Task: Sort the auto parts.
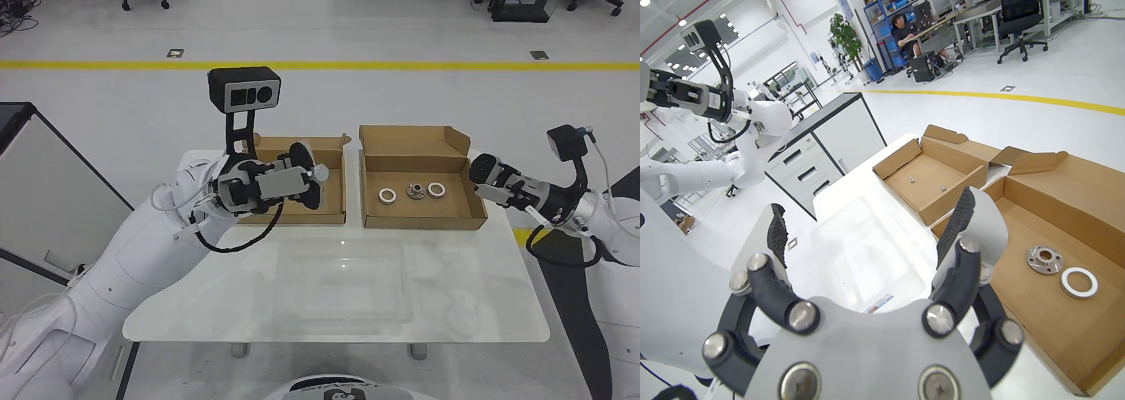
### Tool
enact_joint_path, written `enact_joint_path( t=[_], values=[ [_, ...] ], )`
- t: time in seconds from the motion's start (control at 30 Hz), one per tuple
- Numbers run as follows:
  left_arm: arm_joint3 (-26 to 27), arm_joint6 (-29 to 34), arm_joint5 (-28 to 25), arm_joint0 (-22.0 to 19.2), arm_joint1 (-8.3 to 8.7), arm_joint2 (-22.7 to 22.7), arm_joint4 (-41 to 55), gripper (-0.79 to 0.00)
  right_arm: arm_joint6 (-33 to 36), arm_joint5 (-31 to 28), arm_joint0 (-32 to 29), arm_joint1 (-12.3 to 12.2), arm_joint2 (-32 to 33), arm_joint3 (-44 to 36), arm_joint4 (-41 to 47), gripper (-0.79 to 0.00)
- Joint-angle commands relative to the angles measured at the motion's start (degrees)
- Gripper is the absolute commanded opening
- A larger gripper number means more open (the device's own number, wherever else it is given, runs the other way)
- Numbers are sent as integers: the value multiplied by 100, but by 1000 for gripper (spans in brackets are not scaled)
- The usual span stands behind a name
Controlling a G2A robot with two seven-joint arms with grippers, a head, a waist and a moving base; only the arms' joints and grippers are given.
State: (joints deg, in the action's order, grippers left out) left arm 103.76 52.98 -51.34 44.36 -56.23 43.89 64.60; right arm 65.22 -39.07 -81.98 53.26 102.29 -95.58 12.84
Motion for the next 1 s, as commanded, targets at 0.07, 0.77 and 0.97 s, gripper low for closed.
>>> enact_joint_path(
  t=[0.07,0.77,0.97],
  values=[
    [0,0,0,0,0,0,0,-785,0,0,0,0,0,0,0,0],
    [248,750,753,743,-661,583,1913,-785,0,0,0,0,0,0,0,0],
    [-103,712,716,790,-740,830,676,-785,0,0,0,0,0,0,0,0]
  ],
)
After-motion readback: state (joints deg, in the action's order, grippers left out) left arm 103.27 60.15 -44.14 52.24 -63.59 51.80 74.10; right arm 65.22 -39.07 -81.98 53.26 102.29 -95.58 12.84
